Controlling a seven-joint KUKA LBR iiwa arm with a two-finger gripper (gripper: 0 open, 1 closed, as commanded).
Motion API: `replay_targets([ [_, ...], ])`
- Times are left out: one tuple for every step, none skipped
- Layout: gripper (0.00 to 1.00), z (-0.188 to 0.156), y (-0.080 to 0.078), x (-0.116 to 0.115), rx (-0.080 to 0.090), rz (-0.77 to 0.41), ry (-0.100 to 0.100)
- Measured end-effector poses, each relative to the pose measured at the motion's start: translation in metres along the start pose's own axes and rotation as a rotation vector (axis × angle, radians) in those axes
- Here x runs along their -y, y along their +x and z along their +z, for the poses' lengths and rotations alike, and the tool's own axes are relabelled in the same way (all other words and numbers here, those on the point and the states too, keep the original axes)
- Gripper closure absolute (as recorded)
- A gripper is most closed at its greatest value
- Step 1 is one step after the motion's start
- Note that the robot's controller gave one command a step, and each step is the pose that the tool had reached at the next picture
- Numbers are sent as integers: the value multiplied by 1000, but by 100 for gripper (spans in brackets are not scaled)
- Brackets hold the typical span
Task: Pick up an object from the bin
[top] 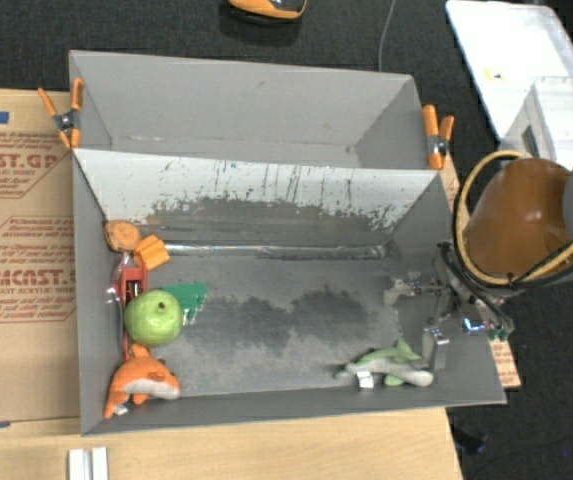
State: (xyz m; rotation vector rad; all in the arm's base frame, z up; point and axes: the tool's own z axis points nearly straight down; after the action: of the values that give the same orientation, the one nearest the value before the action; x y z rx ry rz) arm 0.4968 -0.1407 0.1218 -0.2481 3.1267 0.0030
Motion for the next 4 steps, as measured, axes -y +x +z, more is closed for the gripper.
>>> replay_targets([
  [100,15,-3,5,-2,32,5],
  [100,15,-3,5,-2,32,5],
  [100,35,-5,5,4,-62,8],
  [100,40,-3,-7,6,-72,11],
])
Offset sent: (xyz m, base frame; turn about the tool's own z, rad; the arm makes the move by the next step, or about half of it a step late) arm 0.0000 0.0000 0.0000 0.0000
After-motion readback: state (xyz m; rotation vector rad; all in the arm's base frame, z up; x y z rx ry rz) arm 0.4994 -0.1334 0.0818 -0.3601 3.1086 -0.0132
